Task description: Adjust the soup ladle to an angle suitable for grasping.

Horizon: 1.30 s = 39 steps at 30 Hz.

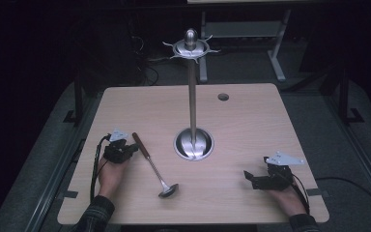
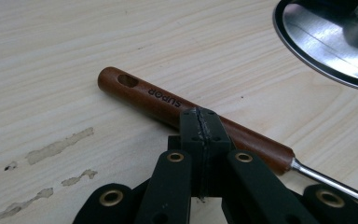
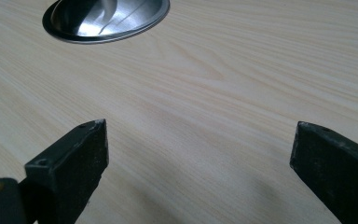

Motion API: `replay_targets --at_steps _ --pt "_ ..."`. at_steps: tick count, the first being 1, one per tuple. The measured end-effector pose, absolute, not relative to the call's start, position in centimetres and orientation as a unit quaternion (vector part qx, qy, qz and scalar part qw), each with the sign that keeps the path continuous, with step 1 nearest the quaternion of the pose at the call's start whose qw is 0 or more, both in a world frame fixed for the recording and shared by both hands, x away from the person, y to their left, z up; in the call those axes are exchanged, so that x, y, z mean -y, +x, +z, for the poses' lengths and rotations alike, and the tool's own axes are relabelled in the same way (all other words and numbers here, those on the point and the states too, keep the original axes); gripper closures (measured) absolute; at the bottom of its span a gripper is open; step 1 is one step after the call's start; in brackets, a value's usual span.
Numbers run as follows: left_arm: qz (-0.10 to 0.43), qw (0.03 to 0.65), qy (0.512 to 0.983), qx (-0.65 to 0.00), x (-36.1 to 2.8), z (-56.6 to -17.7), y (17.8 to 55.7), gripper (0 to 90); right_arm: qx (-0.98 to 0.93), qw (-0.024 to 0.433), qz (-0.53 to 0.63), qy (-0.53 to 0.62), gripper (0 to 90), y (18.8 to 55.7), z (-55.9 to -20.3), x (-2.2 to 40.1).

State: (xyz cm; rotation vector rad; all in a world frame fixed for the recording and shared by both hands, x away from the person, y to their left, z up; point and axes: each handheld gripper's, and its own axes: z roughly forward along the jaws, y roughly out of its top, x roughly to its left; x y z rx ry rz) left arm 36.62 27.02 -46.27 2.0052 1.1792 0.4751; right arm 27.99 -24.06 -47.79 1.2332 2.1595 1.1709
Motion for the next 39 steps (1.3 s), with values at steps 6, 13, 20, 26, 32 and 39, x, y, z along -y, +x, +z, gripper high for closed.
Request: replay_targets --at_steps 6,13,20,26,32,39 --pt "0.183 0.37 0.789 -0.455 -26.4 -46.4 37.1 89.7 -0.77 0.195 0.418 0.441 3.6 28.0 -47.8 24.1" --pt "0.176 0.372 0.797 -0.441 -24.6 -46.4 37.4 89.7 -0.769 0.195 0.419 0.441 3.7 28.0 -47.8 24.1" --pt "0.176 0.382 0.802 -0.425 -23.2 -46.3 37.6 89.7 -0.769 0.195 0.419 0.442 3.7 28.0 -47.8 24.1" --pt "0.168 0.382 0.809 -0.415 -22.1 -46.3 37.8 89.7 -0.77 0.196 0.419 0.44 3.9 28.0 -47.8 24.1" --pt "0.163 0.386 0.814 -0.402 -20.7 -46.1 37.9 89.7 -0.769 0.196 0.42 0.441 4.0 28.0 -47.8 24.1" --pt "0.156 0.387 0.824 -0.383 -19.1 -46.1 37.7 89.7 -0.769 0.196 0.42 0.441 4.1 27.9 -47.8 24.1"
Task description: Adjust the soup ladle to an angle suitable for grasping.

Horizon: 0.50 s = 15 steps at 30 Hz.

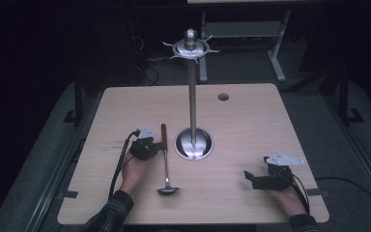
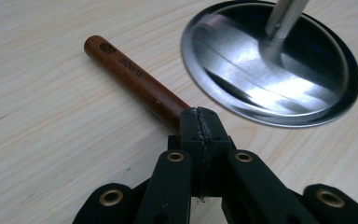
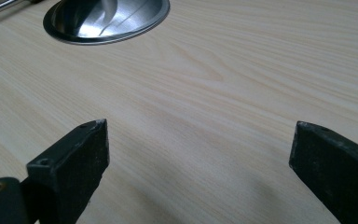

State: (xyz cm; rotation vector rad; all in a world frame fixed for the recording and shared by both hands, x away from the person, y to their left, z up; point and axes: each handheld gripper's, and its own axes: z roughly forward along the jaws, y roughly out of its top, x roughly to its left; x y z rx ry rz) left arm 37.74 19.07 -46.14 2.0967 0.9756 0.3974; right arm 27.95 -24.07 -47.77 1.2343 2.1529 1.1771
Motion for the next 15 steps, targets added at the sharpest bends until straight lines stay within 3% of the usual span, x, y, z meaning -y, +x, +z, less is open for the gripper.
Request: replay_targets --at_steps 15 --pt "0.144 0.387 0.835 -0.364 -17.9 -46.2 37.4 89.6 -0.769 0.195 0.419 0.442 4.3 27.9 -47.8 24.1"
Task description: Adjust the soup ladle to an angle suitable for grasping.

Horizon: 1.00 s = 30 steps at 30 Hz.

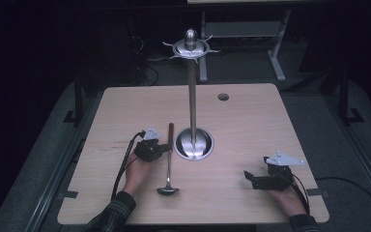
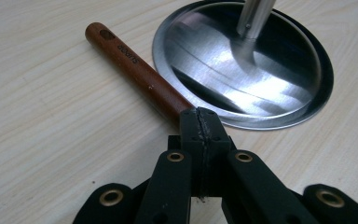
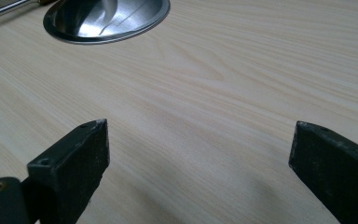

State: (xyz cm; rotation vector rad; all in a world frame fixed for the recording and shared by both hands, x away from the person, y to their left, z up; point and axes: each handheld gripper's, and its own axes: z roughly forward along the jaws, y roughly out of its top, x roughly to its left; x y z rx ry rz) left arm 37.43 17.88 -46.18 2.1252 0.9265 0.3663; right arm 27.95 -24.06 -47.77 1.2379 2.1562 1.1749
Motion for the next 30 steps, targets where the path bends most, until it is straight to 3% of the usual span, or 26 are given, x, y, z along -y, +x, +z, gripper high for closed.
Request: replay_targets --at_steps 13,24,30 --pt "0.117 0.391 0.843 -0.35 -17.8 -44.9 36.5 89.6 -0.768 0.194 0.421 0.441 4.3 28.0 -47.8 24.1" --pt "0.045 0.36 0.88 -0.306 -16.4 -43.9 32.4 89.6 -0.768 0.193 0.421 0.443 4.5 27.9 -47.8 24.2" --pt "0.032 0.34 0.891 -0.299 -16.1 -44.5 30.9 89.6 -0.767 0.193 0.421 0.443 4.6 27.9 -47.8 24.2"
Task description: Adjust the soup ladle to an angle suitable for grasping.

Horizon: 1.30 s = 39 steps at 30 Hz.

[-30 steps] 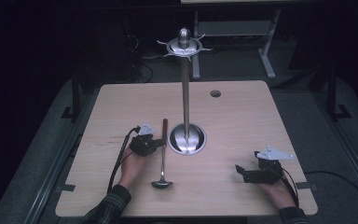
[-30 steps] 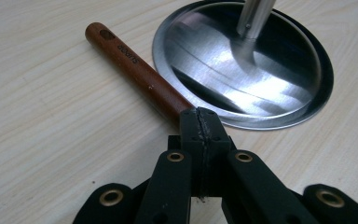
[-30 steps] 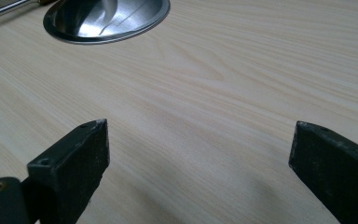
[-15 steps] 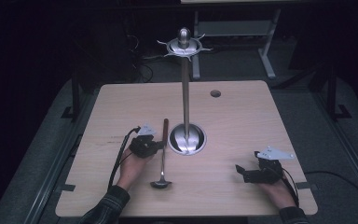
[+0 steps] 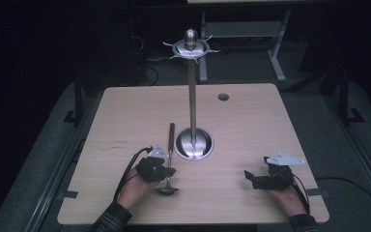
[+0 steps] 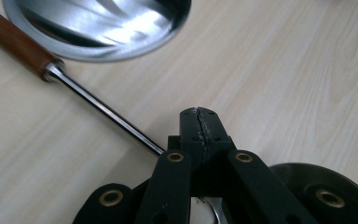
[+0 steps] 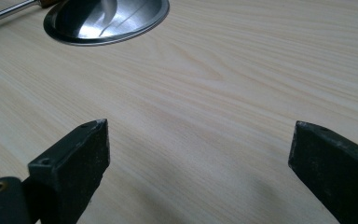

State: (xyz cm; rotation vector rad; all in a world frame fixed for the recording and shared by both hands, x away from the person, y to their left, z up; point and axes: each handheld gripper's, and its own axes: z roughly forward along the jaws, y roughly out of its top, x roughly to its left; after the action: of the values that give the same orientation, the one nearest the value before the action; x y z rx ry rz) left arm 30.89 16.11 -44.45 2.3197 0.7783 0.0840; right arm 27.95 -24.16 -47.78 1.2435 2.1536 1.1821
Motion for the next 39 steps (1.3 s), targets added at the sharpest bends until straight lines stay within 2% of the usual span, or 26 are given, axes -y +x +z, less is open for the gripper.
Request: replay_targets --at_steps 24,39 --pt "0.038 0.306 0.902 -0.303 -16.2 -45.0 30.9 89.6 -0.768 0.193 0.421 0.443 4.6 28.0 -47.8 24.1" --pt "0.052 0.297 0.897 -0.322 -18.7 -44.8 30.6 89.6 -0.768 0.193 0.42 0.443 4.7 27.9 -47.8 24.1"
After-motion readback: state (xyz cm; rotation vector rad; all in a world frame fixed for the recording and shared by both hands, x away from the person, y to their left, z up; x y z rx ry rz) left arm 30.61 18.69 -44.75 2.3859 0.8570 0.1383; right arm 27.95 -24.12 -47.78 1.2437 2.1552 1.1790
